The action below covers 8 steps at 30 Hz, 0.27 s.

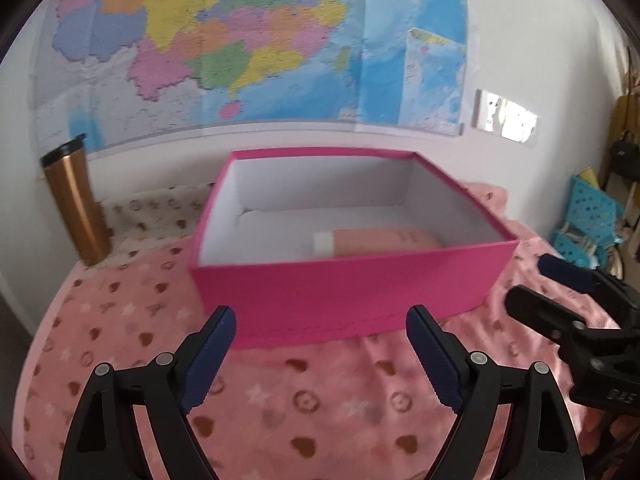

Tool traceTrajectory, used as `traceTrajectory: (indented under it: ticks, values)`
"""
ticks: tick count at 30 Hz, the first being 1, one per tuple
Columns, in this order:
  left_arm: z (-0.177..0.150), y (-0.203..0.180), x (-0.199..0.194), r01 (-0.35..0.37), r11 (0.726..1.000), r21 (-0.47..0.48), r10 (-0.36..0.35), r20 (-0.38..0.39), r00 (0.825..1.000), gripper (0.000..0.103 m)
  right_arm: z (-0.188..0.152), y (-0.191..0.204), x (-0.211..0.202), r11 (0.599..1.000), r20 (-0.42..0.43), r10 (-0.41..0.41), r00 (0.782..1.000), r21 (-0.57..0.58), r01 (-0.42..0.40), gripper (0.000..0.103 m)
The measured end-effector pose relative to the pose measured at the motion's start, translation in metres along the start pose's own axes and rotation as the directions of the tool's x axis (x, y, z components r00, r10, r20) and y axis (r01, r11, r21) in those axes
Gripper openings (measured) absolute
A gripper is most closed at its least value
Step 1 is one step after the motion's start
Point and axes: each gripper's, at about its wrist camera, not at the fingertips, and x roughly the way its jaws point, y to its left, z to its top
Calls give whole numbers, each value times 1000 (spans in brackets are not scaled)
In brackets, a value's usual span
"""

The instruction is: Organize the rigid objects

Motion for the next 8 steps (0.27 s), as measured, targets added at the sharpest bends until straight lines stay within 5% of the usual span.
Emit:
traceTrajectory:
  ticks: [8]
  values:
    - [-17,-1,-15,-60,998,12,60,13,998,89,-13,11,-5,1000,-9,-8,1000,-16,8,83]
